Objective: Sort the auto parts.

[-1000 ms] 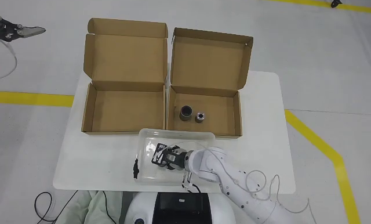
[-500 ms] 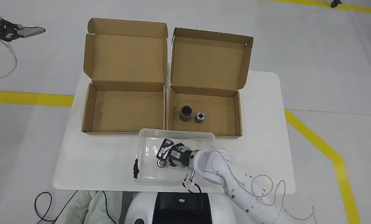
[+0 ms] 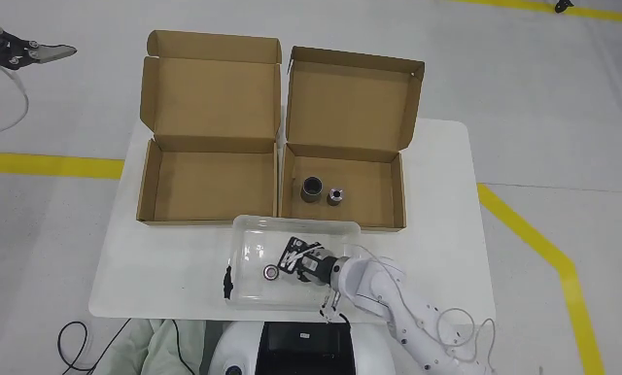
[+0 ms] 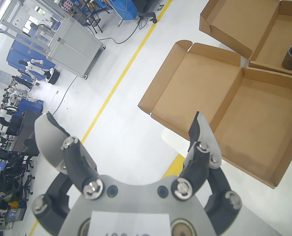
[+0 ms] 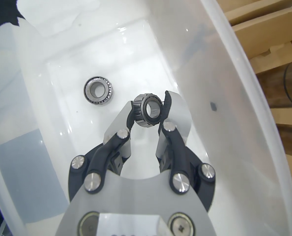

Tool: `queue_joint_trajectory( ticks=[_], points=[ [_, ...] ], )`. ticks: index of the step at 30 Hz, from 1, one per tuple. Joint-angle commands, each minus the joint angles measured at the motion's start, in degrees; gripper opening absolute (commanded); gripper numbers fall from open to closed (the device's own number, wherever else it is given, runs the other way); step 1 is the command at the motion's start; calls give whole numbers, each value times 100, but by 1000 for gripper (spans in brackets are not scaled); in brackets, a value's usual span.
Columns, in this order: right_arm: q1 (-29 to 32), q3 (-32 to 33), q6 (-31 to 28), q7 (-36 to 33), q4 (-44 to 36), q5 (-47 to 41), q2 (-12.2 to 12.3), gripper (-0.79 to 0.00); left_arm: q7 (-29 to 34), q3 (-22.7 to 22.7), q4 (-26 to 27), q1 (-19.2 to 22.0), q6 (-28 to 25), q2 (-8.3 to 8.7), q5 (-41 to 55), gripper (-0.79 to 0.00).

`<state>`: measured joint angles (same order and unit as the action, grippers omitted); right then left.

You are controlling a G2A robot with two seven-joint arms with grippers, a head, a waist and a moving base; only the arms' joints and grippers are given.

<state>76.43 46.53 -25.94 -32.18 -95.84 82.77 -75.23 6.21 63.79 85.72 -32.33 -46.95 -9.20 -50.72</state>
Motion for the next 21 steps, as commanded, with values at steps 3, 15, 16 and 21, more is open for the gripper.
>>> queue_joint_trajectory(
  ticks=[3,15,16,21],
  points=[
    [-7,-51,11,-149,-6,73,3,-785,0,0,0,0,0,0,0,0],
    [-81,-217,15,-323,125,63,-20,-348,0,0,0,0,0,0,0,0],
    [-70,-210,24,-322,122,67,-16,-354,0,0,0,0,0,0,0,0],
    [-48,-244,-25,-375,103,140,-1,-440,0,0,0,0,0,0,0,0]
  ],
)
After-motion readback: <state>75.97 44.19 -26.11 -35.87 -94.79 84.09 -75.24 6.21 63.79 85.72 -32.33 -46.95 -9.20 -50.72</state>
